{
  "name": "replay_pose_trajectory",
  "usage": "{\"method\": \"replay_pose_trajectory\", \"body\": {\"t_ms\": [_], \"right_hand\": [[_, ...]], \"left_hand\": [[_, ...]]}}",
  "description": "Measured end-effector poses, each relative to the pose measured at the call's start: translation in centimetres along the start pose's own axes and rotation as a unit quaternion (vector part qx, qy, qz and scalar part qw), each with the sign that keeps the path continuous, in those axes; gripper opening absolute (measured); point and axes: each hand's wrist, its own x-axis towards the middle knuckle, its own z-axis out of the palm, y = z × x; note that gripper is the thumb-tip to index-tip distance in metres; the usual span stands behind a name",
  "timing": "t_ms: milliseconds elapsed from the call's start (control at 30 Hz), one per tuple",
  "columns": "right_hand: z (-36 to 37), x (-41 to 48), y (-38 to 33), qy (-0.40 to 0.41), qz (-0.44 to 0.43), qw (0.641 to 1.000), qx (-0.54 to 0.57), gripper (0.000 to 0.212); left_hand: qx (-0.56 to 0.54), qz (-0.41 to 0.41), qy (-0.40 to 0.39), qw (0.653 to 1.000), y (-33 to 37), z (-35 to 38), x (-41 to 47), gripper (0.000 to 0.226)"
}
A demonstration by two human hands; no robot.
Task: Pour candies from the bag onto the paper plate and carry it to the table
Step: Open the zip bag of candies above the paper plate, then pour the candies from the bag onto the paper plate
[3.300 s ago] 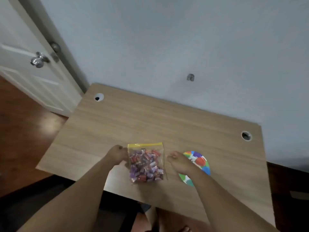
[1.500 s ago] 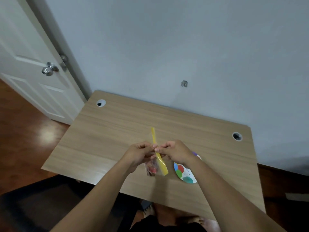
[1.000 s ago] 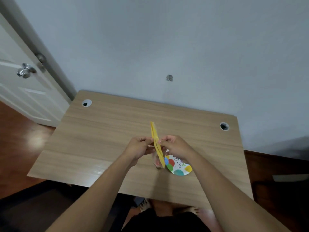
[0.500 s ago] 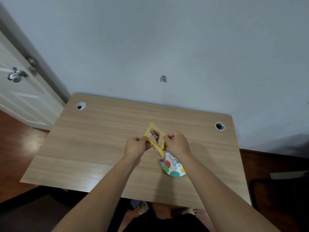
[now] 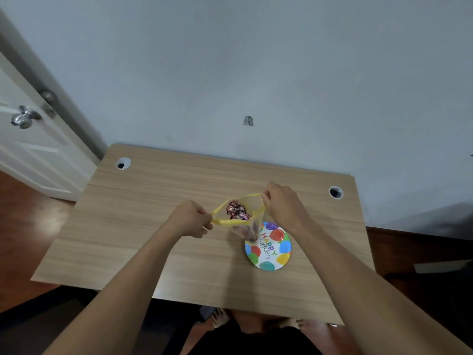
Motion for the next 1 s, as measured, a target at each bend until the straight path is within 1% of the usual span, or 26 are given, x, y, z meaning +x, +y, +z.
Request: {"method": "replay_pose_trajectory", "body": {"t_ms": [100, 200, 233, 267, 300, 333, 367, 433, 467, 500, 533, 567, 600, 633, 667, 700, 733, 800, 833, 900, 933, 967, 1000], "right_hand": [[-0.7, 0.2, 0.1, 0.007, -0.026, 1.000, 0.009, 0.019], [-1.5, 0.0, 0.1, 0.008, -0.038, 0.999, 0.029, 0.018], [-1.9, -0.1, 0.1, 0.005, -0.044, 0.998, 0.035, 0.018], [-2.3, -0.2, -0.1, -0.001, -0.051, 0.998, 0.043, 0.018], [-2.7, -0.3, -0.2, -0.008, -0.060, 0.997, 0.050, 0.018], [-3.2, -0.5, -0.4, -0.018, -0.071, 0.996, 0.057, 0.017], [-3.6, -0.6, -0.5, -0.029, -0.083, 0.994, 0.065, 0.017], [-4.4, -0.8, -0.4, -0.050, -0.108, 0.989, 0.086, 0.015], [-4.8, -0.8, -0.3, -0.057, -0.115, 0.987, 0.097, 0.014], [-5.2, -0.8, 0.0, -0.061, -0.119, 0.985, 0.107, 0.013], [-5.6, -0.8, 0.4, -0.064, -0.117, 0.984, 0.117, 0.013], [-5.8, -0.7, 0.9, -0.065, -0.108, 0.984, 0.128, 0.014], [-6.0, -0.7, 1.5, -0.064, -0.091, 0.983, 0.143, 0.015], [-5.9, -0.8, 2.2, -0.061, -0.063, 0.981, 0.170, 0.016], [-5.8, -0.9, 3.0, -0.059, -0.025, 0.974, 0.218, 0.015], [-5.5, -1.1, 3.7, -0.058, 0.019, 0.956, 0.287, 0.016], [-5.1, -1.4, 4.3, -0.054, 0.064, 0.930, 0.357, 0.019], [-4.1, -2.1, 5.4, -0.030, 0.142, 0.871, 0.470, 0.033], [-3.5, -2.5, 6.0, -0.021, 0.177, 0.839, 0.514, 0.043], [-1.7, -3.3, 7.2, -0.024, 0.241, 0.774, 0.585, 0.063], [-0.5, -3.7, 7.7, -0.036, 0.260, 0.748, 0.609, 0.072], [0.9, -4.1, 8.1, -0.053, 0.268, 0.731, 0.625, 0.081], [2.1, -4.6, 8.3, -0.073, 0.268, 0.723, 0.632, 0.089]], "left_hand": [[-0.001, 0.037, -0.044, 0.998, -0.6, -1.0, 0.1, 0.022], [-0.027, 0.068, -0.091, 0.993, -1.7, -1.5, 0.8, 0.026], [-0.026, 0.075, -0.097, 0.992, -2.1, -1.4, 1.1, 0.027], [0.000, 0.095, -0.083, 0.992, -2.6, -1.2, 1.4, 0.027], [0.050, 0.133, -0.052, 0.988, -2.9, -0.8, 1.9, 0.030], [0.103, 0.181, -0.020, 0.978, -3.2, -0.4, 2.3, 0.040], [0.145, 0.229, -0.001, 0.963, -3.3, 0.2, 2.6, 0.055], [0.172, 0.303, -0.006, 0.937, -2.7, 1.4, 3.0, 0.087], [0.171, 0.337, -0.018, 0.926, -2.2, 2.1, 3.2, 0.096], [0.166, 0.370, -0.027, 0.914, -1.6, 2.8, 3.3, 0.099], [0.157, 0.396, -0.035, 0.904, -1.0, 3.5, 3.4, 0.095], [0.148, 0.414, -0.038, 0.897, -0.4, 4.2, 3.4, 0.084], [0.139, 0.425, -0.032, 0.894, 0.1, 4.8, 3.3, 0.068], [0.129, 0.422, -0.029, 0.897, 0.5, 5.4, 3.2, 0.051], [0.110, 0.411, -0.032, 0.904, 0.7, 5.9, 2.9, 0.040], [0.080, 0.397, -0.044, 0.913, 0.9, 6.5, 2.7, 0.036], [0.042, 0.382, -0.058, 0.922, 1.0, 7.0, 2.4, 0.033], [-0.029, 0.351, -0.069, 0.933, 0.8, 7.9, 2.1, 0.032], [-0.051, 0.333, -0.072, 0.939, 0.8, 8.3, 1.9, 0.035], [-0.091, 0.288, -0.089, 0.949, 0.7, 8.9, 1.8, 0.043], [-0.107, 0.268, -0.095, 0.953, 0.6, 9.3, 1.8, 0.044], [-0.112, 0.253, -0.096, 0.956, 0.5, 9.8, 2.0, 0.044], [-0.107, 0.245, -0.096, 0.959, 0.5, 10.3, 2.1, 0.045]]}}
